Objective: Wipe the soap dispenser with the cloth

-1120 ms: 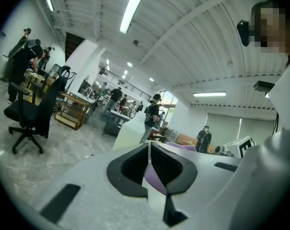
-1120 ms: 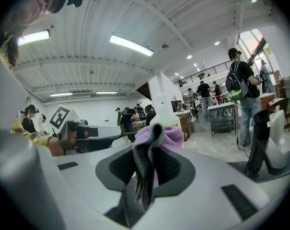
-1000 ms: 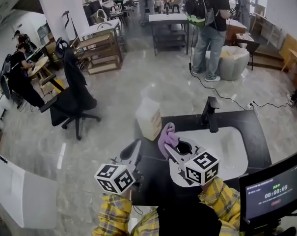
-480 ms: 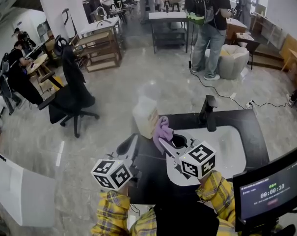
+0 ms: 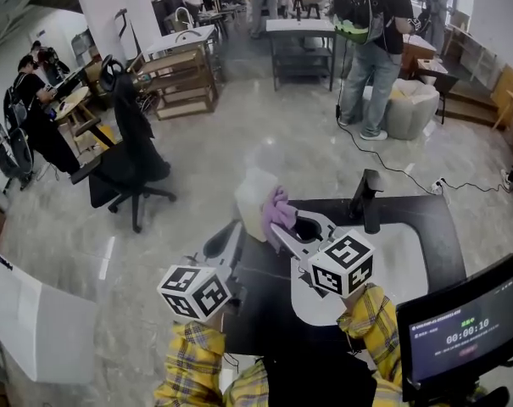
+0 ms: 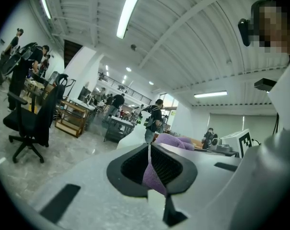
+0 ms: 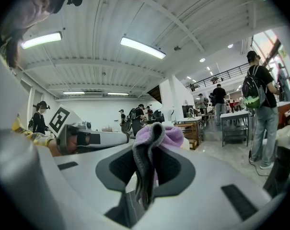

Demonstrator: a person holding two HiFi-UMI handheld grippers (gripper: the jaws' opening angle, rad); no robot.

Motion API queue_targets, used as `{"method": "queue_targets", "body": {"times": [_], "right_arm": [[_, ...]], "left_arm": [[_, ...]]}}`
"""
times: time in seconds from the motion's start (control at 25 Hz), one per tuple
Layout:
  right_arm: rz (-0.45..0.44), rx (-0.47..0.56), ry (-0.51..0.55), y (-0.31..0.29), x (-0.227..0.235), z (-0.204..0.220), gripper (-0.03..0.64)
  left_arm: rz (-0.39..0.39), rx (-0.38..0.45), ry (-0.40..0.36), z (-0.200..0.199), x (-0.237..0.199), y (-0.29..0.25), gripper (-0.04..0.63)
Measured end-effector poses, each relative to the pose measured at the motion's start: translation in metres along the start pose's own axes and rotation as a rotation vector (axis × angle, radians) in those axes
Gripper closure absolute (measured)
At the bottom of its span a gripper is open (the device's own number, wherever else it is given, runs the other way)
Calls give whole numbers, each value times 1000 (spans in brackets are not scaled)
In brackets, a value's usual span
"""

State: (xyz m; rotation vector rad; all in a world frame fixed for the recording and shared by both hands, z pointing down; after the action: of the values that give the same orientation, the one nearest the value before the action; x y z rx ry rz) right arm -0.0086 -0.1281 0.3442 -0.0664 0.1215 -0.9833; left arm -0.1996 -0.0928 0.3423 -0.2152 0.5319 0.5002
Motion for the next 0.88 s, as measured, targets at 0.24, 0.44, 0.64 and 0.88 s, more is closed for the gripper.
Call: {"method": "queue_targets", "body": {"times": [0.24, 0.44, 0.64, 0.88], "right_arm": [[-3, 27, 7, -13, 21, 4, 537], [0, 25, -2, -21, 31, 9, 537], [2, 24, -26, -27, 39, 15, 537], [-4, 7, -49, -36, 50, 21, 537]], "left_arm": [[-23, 19, -17, 2, -12, -19, 580], [-28, 23, -40, -5, -19, -31, 580], [-20, 9, -65, -13, -27, -47, 580], [-15, 11, -57, -19, -32, -62, 580]]}}
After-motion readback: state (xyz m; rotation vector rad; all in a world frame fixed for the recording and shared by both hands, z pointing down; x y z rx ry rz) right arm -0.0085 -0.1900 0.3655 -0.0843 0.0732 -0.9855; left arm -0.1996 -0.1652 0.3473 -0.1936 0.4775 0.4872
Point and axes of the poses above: the fingertips, and each gripper's own axes: y backward along the fingers, x to its right, z out of its underside, the point moved 9 cm from there along y, backward along the fingers, and after that the axes turned 12 degrees about y, right-handed, at the moved point
